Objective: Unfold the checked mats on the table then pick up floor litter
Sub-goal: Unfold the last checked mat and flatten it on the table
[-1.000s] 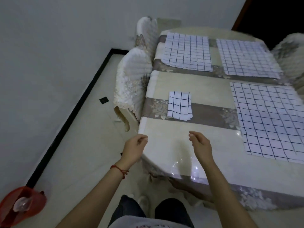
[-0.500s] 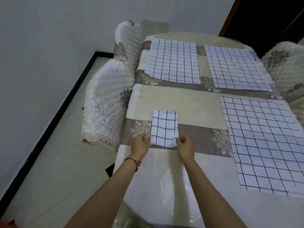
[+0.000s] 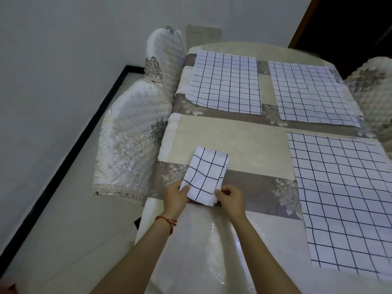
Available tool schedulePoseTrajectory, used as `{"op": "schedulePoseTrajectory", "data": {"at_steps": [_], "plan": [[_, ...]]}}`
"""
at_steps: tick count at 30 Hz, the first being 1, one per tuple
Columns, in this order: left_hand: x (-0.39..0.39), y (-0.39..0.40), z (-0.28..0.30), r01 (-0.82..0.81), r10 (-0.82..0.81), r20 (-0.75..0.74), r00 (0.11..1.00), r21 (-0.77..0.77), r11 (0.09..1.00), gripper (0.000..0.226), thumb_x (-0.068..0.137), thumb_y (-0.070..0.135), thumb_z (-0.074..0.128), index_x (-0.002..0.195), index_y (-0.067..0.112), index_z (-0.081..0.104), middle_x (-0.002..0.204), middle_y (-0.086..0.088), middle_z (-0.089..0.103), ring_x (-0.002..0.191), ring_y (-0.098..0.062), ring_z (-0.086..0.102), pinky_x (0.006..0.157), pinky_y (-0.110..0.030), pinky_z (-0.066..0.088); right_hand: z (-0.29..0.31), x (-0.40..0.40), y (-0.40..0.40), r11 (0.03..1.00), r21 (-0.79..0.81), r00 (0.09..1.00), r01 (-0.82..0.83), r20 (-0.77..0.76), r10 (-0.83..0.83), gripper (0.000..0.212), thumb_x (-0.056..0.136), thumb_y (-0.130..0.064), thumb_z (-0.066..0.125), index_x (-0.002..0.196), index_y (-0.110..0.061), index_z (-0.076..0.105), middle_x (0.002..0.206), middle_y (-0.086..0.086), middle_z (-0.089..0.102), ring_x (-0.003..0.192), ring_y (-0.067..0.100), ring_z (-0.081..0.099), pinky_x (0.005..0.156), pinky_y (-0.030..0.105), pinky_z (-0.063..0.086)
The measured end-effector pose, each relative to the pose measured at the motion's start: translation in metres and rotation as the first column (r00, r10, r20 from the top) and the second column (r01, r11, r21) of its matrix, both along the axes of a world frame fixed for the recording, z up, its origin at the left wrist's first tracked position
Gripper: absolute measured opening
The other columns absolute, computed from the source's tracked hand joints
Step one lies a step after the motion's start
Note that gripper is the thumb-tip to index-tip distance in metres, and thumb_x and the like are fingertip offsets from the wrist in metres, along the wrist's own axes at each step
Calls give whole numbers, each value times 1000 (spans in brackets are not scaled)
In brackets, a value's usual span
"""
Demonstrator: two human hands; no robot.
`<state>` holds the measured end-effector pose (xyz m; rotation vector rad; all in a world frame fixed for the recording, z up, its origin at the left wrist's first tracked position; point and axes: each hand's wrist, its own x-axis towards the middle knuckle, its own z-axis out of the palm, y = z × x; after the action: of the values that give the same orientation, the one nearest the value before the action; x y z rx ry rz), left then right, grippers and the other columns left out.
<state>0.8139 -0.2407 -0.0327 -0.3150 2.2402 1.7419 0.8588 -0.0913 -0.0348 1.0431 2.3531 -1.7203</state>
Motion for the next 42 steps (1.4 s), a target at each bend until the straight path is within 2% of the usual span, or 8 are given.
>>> {"op": "schedulePoseTrajectory", "data": {"at_steps": [3, 7, 18, 23, 30, 32, 35, 42], "plan": [[9, -11, 16, -19, 22, -109, 994, 21, 1000, 21, 85, -4, 55, 70, 8, 63, 63, 2, 61, 61, -8, 59, 57, -18, 51, 12, 3, 7, 998, -39, 998, 40, -47, -42, 27, 83, -19, 66, 108, -13, 58, 93, 5, 63, 85, 18, 59, 81, 33, 49], [26, -30, 39, 2, 9, -154, 988, 71, 997, 31, 86, 1, 56, 67, 22, 68, 66, 4, 67, 61, -5, 61, 56, -22, 55, 44, -5, 16, 989, -102, 974, 108, -187, -126, 50, 86, -23, 62, 132, -17, 42, 113, 3, 54, 98, 15, 54, 78, 21, 44], [66, -59, 91, 103, -54, -289, 956, 159, 982, 35, 86, -1, 57, 74, 29, 71, 71, 9, 74, 64, -4, 66, 55, -18, 54, 126, -5, -4, 985, 157, 894, 64, -449, 13, 7, 80, -13, 66, 75, -18, 68, 76, -6, 66, 69, -2, 58, 57, 1, 38], [55, -71, 118, 102, -108, -333, 937, -36, 994, 40, 79, 19, 70, 116, 24, 59, 112, 11, 65, 103, -7, 59, 87, -22, 46, 171, 10, -12, 931, 357, 803, -72, -533, 266, 7, 84, -16, 65, 78, -19, 69, 70, -16, 63, 67, -11, 54, 61, 2, 38], [34, -55, 206, 210, -383, -711, 590, -323, 923, 50, 76, 24, 73, 123, 27, 54, 122, 20, 51, 119, -7, 45, 103, -27, 34, 246, 24, -24, 708, 645, 705, -287, -358, 612, 7, 84, -23, 64, 85, -21, 71, 70, -16, 62, 70, -1, 56, 65, 18, 42], [32, -50, 220, 255, -445, -730, 518, -365, 895, 39, 76, 22, 73, 114, 24, 63, 115, 14, 60, 111, -7, 54, 97, -26, 38, 261, 26, -27, 668, 675, 666, -313, -345, 661, 7, 84, -24, 64, 84, -23, 71, 65, -12, 63, 64, 0, 54, 59, 16, 38], [32, -51, 231, 303, -404, -684, 607, -271, 914, 6, 80, 15, 68, 85, 15, 71, 77, 0, 68, 72, -4, 58, 70, -20, 43, 276, 25, -31, 635, 692, 622, -343, -339, 706, 11, 84, -28, 65, 80, -20, 70, 71, 0, 68, 66, 11, 57, 61, 28, 43], [26, -97, 242, 70, -50, -640, 767, 5, 998, 35, 87, 13, 60, 52, 17, 54, 46, 12, 44, 46, 1, 39, 47, -11, 29, 273, 15, -9, 760, 451, 670, -468, -380, 637, 40, 76, -39, 69, 67, -1, 60, 58, 1, 46, 54, 12, 41, 54, 26, 33]]}}
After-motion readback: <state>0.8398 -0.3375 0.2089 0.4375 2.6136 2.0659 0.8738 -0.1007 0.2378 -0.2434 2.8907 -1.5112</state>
